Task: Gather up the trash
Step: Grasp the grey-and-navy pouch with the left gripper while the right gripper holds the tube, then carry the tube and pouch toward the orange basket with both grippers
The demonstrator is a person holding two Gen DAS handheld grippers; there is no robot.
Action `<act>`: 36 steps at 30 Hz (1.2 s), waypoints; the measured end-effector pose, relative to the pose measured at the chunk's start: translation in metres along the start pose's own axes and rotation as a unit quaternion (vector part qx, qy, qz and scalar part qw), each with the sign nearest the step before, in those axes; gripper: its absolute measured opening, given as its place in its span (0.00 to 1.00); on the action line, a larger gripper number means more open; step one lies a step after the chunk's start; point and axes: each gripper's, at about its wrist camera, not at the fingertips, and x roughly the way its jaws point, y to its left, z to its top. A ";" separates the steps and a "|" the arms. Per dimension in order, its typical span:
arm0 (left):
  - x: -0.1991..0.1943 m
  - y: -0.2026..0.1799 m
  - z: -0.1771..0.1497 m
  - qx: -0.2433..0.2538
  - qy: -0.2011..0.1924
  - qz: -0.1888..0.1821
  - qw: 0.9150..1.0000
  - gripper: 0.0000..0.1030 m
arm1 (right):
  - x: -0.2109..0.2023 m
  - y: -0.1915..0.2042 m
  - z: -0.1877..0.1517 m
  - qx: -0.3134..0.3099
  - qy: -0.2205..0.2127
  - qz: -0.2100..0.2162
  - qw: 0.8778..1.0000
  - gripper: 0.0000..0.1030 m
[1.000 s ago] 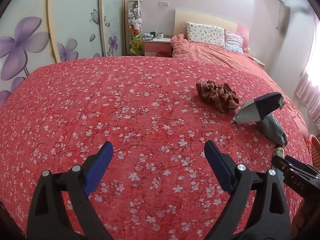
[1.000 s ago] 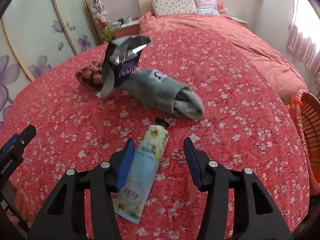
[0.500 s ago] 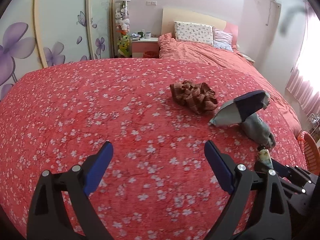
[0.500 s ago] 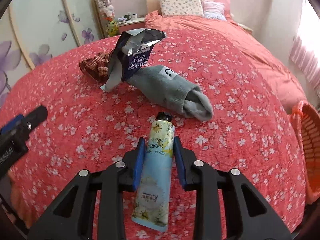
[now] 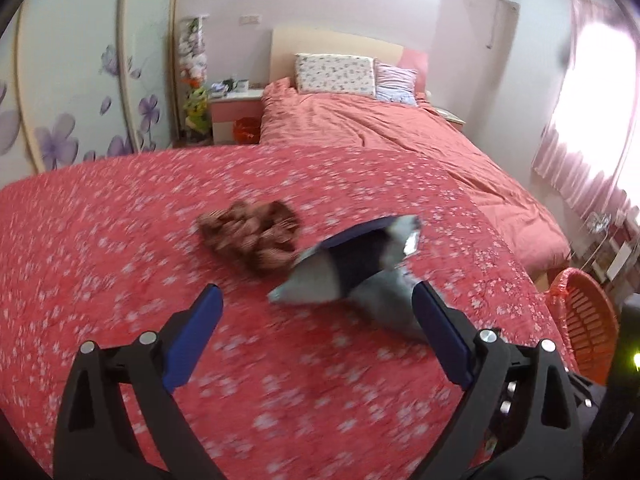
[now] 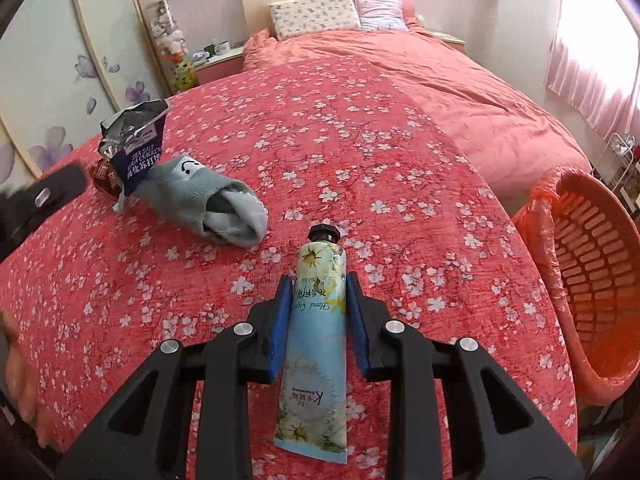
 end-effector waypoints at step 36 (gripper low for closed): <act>-0.018 0.033 0.028 -0.026 -0.022 0.008 0.999 0.38 | -0.020 -0.017 -0.003 0.002 -0.016 0.030 0.999 0.26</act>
